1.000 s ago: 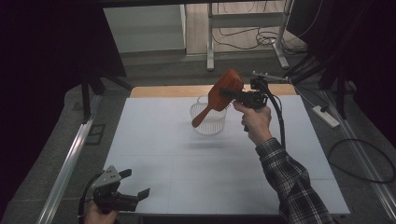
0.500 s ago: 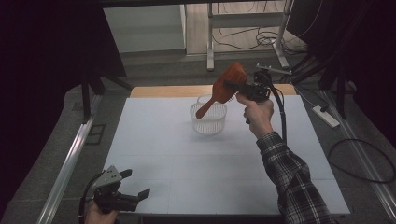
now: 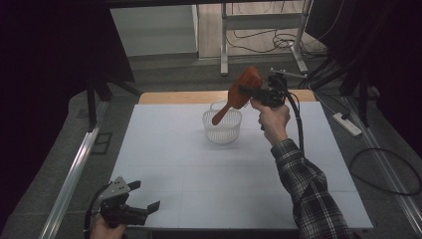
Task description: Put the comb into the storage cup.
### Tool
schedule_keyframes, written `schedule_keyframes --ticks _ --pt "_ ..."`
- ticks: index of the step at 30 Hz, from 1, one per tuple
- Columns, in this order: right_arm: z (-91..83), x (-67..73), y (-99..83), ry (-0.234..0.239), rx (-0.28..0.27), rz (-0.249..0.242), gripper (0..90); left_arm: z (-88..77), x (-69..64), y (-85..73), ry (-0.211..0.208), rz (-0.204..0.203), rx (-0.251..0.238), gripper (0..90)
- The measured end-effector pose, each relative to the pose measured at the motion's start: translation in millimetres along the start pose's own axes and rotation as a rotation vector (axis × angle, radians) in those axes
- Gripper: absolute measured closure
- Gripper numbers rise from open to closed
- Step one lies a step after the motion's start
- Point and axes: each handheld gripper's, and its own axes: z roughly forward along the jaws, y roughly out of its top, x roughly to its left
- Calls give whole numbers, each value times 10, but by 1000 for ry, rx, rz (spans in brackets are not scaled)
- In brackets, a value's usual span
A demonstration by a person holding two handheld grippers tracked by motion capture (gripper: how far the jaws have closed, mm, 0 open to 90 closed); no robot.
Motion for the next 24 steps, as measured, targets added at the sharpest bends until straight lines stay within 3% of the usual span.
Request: schedule_keyframes --ticks 24 --pt "221 -40 -257 -30 51 -26 532 -6 -5 -4 5 1 -2 9"
